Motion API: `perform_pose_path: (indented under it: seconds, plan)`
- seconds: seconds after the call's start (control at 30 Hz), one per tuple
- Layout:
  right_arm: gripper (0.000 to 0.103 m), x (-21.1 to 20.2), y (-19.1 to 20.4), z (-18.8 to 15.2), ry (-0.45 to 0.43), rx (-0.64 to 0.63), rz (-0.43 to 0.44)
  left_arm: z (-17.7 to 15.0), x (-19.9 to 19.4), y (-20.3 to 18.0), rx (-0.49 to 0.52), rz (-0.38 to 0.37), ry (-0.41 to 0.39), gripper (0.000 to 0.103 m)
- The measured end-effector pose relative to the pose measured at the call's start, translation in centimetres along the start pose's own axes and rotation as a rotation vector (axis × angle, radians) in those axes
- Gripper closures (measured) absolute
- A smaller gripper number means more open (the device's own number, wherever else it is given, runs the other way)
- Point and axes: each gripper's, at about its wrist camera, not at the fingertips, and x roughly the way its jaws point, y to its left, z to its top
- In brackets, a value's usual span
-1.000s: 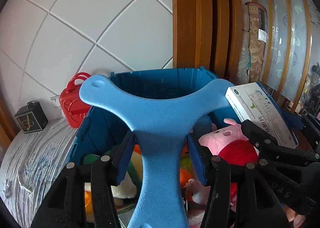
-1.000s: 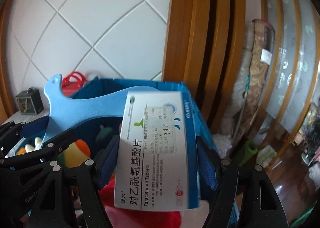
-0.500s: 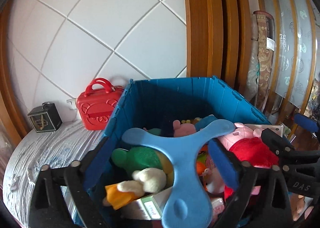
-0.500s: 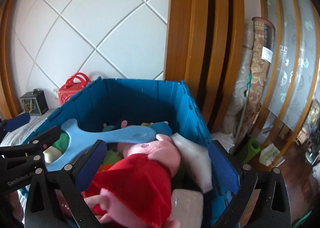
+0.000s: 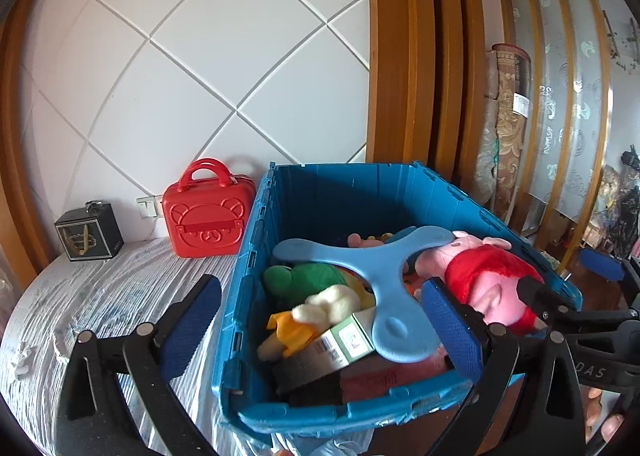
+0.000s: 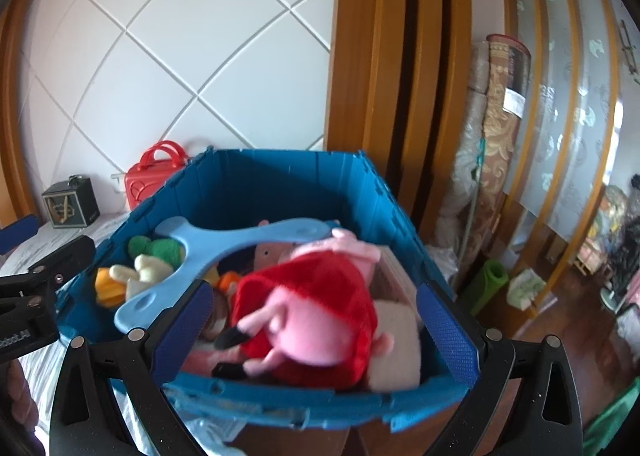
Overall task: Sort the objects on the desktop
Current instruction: 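Lower both items into the crate and open both grippers, then withdraw both open grippers from above the crate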
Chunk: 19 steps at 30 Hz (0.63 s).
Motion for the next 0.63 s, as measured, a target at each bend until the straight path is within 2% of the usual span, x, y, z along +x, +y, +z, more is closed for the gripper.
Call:
perform_pose_path:
  seconds: [0.2,0.63]
  plan:
    - [0.000,-1.5,0.7,-1.0,0.033,0.022,-0.049,-0.8,-1.6,0.3,0.018,-0.020,0.000,0.001]
    - [0.000,-3.4,1.1,-2.1,0.045,0.048,-0.083,-1.1,-2.6,-0.2,0.036,-0.046,0.009,0.001]
